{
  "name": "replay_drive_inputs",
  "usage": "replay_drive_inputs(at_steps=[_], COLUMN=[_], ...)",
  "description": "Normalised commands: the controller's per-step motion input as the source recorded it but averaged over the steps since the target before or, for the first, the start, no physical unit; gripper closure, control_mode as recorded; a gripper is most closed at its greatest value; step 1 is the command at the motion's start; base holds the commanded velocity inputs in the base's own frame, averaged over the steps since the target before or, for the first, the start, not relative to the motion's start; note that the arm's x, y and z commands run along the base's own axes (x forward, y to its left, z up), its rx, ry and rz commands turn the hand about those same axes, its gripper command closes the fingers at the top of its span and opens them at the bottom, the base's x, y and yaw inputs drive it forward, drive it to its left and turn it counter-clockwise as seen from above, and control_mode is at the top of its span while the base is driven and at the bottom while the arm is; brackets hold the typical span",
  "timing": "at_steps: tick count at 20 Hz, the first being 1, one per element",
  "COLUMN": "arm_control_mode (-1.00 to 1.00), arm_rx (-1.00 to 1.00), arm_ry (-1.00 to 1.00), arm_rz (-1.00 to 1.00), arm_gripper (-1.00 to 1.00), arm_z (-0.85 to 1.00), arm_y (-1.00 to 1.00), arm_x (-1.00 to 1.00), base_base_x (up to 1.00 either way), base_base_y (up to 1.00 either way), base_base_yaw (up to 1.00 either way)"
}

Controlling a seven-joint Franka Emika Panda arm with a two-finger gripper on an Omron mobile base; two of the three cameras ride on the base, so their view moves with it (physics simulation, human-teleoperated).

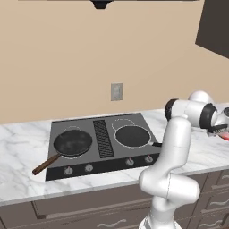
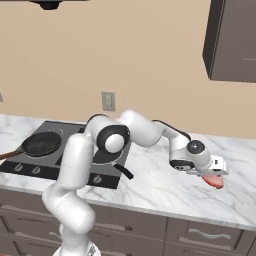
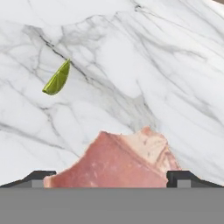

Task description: Place both pans onto different burners. Then place the lemon wedge and the steak on different pans.

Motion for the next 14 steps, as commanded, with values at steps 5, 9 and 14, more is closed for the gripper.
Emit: replay_drive_inputs(at_steps=[5, 9, 14], arm_control_mode=[-1.00, -1.00, -1.00], arm_rx=[0.00, 0.00, 0.00], arm_ry=[0.00, 0.01, 0.00], arm_rz=[0.00, 0.00, 0.00], arm_gripper=[1.00, 1.00, 1.00], arm_z=[-0.19, -0.21, -0.20], arm_y=[-0.02, 0.00, 0.00], arm_x=[0.03, 0.01, 0.00], base_base_x=[0.00, 0.00, 0.00], base_base_y=[0.00, 0.00, 0.00], base_base_yaw=[0.00, 0.00, 0.00])
